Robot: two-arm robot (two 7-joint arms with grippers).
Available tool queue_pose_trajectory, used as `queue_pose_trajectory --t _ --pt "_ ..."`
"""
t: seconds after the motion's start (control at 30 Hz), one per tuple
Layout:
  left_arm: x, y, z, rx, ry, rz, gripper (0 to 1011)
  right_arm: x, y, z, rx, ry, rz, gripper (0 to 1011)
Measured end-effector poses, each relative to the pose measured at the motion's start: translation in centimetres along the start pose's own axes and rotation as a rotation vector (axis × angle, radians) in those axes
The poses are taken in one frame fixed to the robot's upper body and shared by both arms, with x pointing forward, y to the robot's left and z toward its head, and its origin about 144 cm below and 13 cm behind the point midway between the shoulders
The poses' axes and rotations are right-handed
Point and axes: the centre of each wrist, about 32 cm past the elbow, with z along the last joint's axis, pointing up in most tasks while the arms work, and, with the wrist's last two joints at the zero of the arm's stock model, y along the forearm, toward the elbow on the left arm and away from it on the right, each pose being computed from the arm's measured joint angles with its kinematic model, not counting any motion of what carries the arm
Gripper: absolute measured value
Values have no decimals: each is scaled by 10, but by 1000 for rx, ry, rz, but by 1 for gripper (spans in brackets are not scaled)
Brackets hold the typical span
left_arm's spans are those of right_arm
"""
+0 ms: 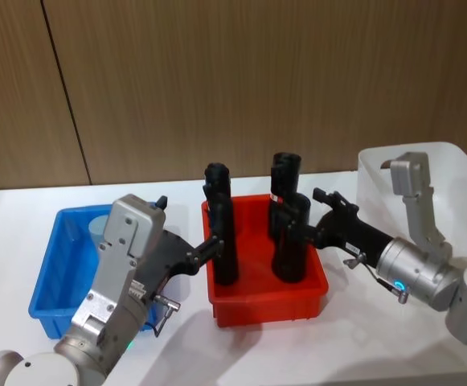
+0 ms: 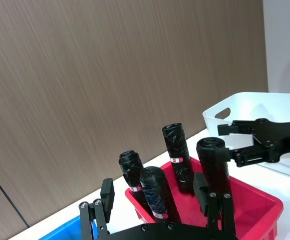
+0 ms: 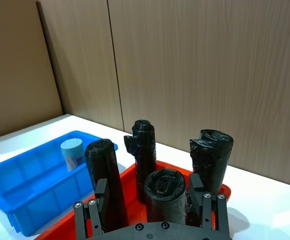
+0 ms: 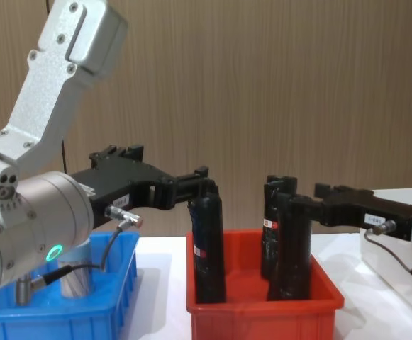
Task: Pick the cotton swabs from the blue box and place them into the white box.
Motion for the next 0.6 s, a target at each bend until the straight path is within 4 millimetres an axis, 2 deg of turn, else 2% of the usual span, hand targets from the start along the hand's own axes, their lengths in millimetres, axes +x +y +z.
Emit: queue_pose_trajectory --t 0.6 --pt "0 0 0 0 0 0 1004 19 17 -10 14 43 32 1002"
